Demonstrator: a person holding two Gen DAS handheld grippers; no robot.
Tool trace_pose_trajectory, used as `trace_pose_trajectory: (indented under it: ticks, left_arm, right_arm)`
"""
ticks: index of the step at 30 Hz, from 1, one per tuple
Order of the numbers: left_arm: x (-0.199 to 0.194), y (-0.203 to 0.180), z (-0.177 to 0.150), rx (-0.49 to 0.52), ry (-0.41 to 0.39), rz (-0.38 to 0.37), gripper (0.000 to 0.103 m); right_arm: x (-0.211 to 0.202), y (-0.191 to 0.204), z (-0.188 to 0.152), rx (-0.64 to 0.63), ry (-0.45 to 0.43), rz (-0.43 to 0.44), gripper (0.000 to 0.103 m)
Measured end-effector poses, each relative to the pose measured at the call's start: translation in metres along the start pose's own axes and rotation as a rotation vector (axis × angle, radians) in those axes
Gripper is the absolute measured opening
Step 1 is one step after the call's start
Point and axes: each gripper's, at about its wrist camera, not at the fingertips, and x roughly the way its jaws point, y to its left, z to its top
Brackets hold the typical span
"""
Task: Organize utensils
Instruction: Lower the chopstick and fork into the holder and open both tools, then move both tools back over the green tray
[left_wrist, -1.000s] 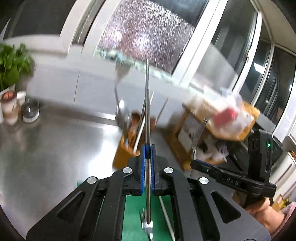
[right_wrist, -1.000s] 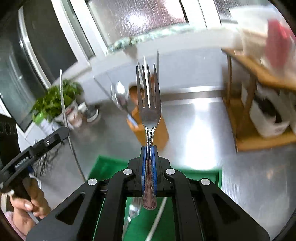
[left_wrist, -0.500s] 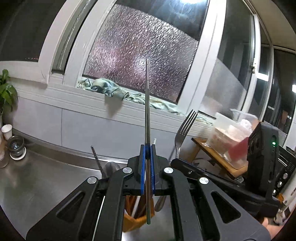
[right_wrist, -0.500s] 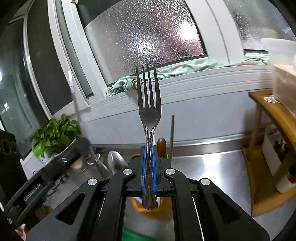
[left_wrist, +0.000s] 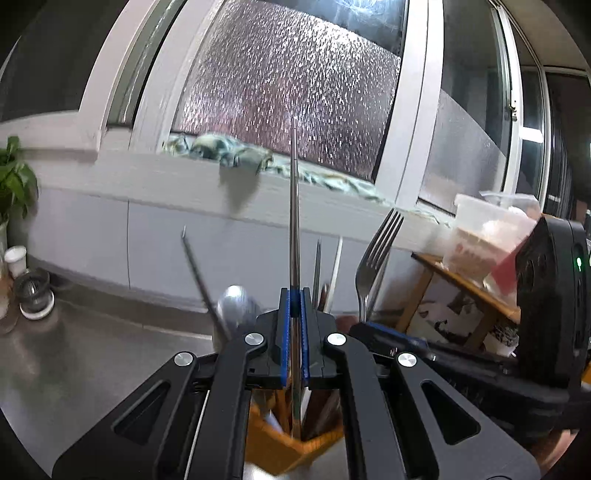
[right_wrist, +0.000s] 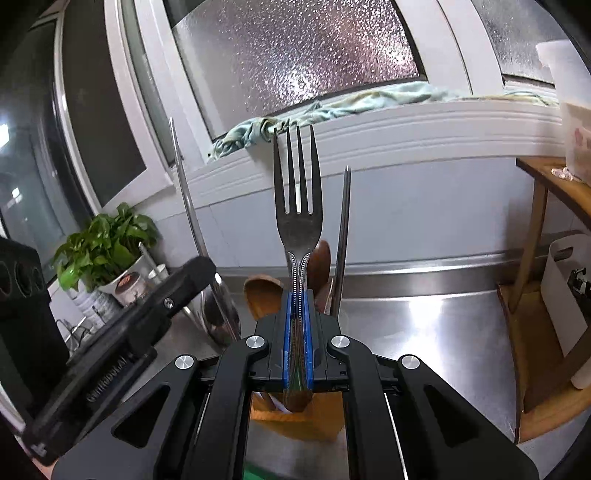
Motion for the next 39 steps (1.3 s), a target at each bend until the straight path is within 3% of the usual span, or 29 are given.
trace_pose_trajectory:
  ticks: [12, 19, 23, 27, 30, 31, 34, 36, 39]
  left_arm:
    - [0.009, 0.018, -0.027, -0.002, 0.114, -0.036, 0.004]
    - [0.019, 0.023, -0.046, 0.002, 0.237, -0.039, 0.006]
    - [0.006, 0.024, -0.046, -0.023, 0.24, -0.032, 0.018]
    - [-0.016, 0.028, -0.043, -0.025, 0.251, -0.01, 0.039]
    - [-0.035, 0.034, -0.042, -0.053, 0.274, -0.011, 0.047]
    - [-0.039, 0.035, -0.042, -0.064, 0.281, -0.013, 0.049]
    - [-0.052, 0.037, -0.039, -0.096, 0.348, -0.011, 0.066]
    - [-0.06, 0.033, -0.037, -0.099, 0.411, -0.012, 0.068]
    - [-0.069, 0.025, -0.035, -0.087, 0.499, -0.003, 0.074]
  right_arm:
    - [0.012, -0.012, -0.031, 0.027, 0.107, 0.008, 0.007]
    - [0.014, -0.009, -0.035, 0.035, 0.151, 0.005, 0.01]
    - [0.003, -0.009, -0.041, 0.047, 0.174, -0.001, 0.01]
    - [-0.021, -0.009, -0.044, 0.049, 0.167, -0.018, 0.01]
    - [-0.041, -0.01, -0.048, 0.047, 0.181, -0.059, 0.013]
    - [-0.045, -0.009, -0.05, 0.043, 0.188, -0.072, 0.02]
    - [-0.067, -0.002, -0.056, 0.009, 0.2, -0.102, 0.058]
    - [-0.08, 0.003, -0.058, -0.017, 0.208, -0.119, 0.062]
    - [-0.088, 0.011, -0.064, -0.054, 0.317, -0.142, 0.07]
